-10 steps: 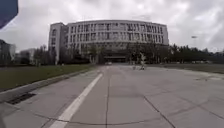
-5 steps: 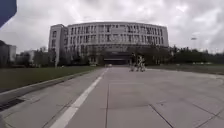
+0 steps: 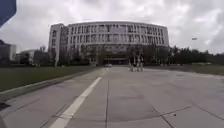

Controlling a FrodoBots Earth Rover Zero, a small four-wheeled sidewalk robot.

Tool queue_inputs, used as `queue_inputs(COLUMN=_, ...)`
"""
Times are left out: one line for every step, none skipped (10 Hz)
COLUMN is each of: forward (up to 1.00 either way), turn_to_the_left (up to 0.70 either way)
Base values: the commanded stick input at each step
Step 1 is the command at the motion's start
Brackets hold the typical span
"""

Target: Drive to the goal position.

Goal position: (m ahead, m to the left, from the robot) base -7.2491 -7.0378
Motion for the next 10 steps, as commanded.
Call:
queue_inputs(forward=0.70, turn_to_the_left=0.00)
queue_inputs(forward=0.70, turn_to_the_left=-0.15)
queue_inputs(forward=0.70, turn_to_the_left=-0.29)
queue_inputs(forward=0.70, turn_to_the_left=-0.22)
queue_inputs(forward=0.70, turn_to_the_left=0.00)
queue_inputs(forward=0.70, turn_to_the_left=0.00)
queue_inputs(forward=0.70, turn_to_the_left=0.00)
queue_inputs(forward=0.70, turn_to_the_left=0.00)
queue_inputs(forward=0.70, turn_to_the_left=0.00)
queue_inputs(forward=0.70, turn_to_the_left=0.00)
